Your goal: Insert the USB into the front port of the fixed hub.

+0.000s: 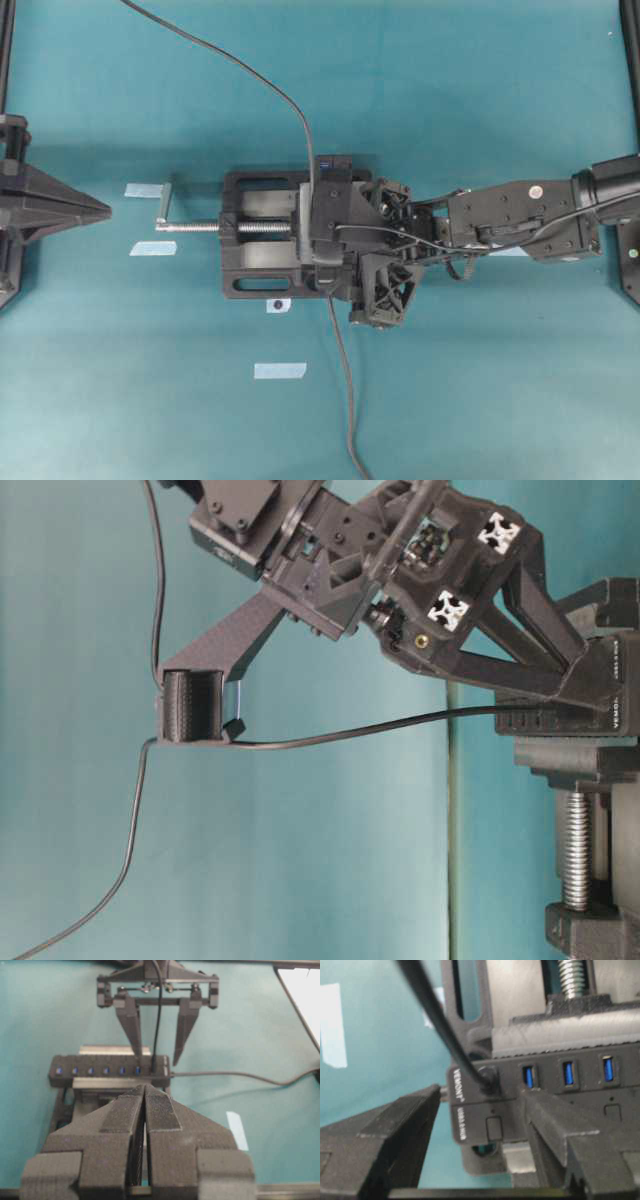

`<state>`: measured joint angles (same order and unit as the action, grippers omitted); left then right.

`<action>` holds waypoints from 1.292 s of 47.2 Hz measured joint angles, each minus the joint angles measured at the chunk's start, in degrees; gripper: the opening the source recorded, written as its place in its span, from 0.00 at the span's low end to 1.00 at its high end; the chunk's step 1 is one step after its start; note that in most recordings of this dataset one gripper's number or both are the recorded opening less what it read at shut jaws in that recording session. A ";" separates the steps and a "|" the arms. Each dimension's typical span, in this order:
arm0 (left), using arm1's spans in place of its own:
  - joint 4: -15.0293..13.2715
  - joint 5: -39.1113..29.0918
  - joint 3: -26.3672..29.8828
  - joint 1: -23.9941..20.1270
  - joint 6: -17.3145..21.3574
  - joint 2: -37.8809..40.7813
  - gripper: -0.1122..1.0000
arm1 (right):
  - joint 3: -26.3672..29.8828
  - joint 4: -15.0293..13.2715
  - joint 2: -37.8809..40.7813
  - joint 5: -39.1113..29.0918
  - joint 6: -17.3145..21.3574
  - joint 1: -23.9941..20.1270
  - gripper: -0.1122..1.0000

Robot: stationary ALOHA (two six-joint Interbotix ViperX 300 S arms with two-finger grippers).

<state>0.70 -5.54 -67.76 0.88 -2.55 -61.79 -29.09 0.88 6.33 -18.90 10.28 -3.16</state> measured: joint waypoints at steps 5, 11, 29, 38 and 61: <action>0.00 0.00 0.00 0.00 0.00 0.00 0.10 | 0.09 0.00 0.00 -0.09 0.00 0.44 0.72; 0.00 0.00 0.00 0.00 0.00 0.00 0.10 | 0.09 0.00 0.00 -0.09 0.00 0.53 0.72; 0.00 0.00 -0.09 0.00 0.00 0.00 0.10 | 0.09 -0.09 -0.97 0.00 0.00 0.53 0.72; 0.00 0.00 -0.53 0.00 0.00 0.00 0.10 | 0.09 -0.09 -2.11 0.00 0.00 0.70 0.72; 0.00 0.00 -0.53 0.00 0.00 0.00 0.10 | -1.58 -0.09 -5.01 0.00 0.00 1.76 0.72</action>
<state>0.70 -5.54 -68.29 0.88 -2.55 -61.79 -30.67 0.79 1.32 -18.90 10.28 -1.41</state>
